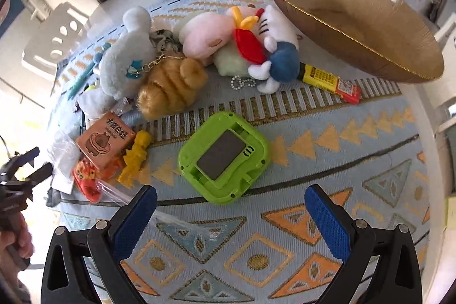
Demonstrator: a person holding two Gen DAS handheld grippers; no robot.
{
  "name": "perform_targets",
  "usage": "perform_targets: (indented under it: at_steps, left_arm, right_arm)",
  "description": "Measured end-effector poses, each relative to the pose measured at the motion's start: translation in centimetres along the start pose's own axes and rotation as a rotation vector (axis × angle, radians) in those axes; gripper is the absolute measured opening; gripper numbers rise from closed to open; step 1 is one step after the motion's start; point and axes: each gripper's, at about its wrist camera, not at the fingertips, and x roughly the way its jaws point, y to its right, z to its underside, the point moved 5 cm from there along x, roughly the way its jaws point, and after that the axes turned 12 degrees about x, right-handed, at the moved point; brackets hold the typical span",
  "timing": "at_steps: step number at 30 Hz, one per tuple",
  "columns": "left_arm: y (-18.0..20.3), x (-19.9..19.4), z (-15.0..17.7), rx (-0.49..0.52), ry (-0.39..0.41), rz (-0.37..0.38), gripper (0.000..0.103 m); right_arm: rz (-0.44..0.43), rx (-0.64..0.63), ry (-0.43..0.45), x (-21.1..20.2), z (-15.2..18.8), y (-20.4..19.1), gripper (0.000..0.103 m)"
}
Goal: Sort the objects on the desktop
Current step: 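Grasp the clear floss-pick box with the left tool while the right tool grasps the green timer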
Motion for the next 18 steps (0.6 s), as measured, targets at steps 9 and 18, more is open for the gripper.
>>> perform_targets:
  at_steps: [9,18]
  left_arm:
    - [1.4,2.5,0.1,0.102,-0.021,-0.01,0.103]
    - [1.6,2.1,-0.3,0.092,0.083,0.062,0.086]
  right_arm:
    - [-0.001,0.15,-0.036,1.1,0.2,0.9,0.103]
    - [0.049,0.244,-0.024,2.5,-0.2,-0.1,0.101]
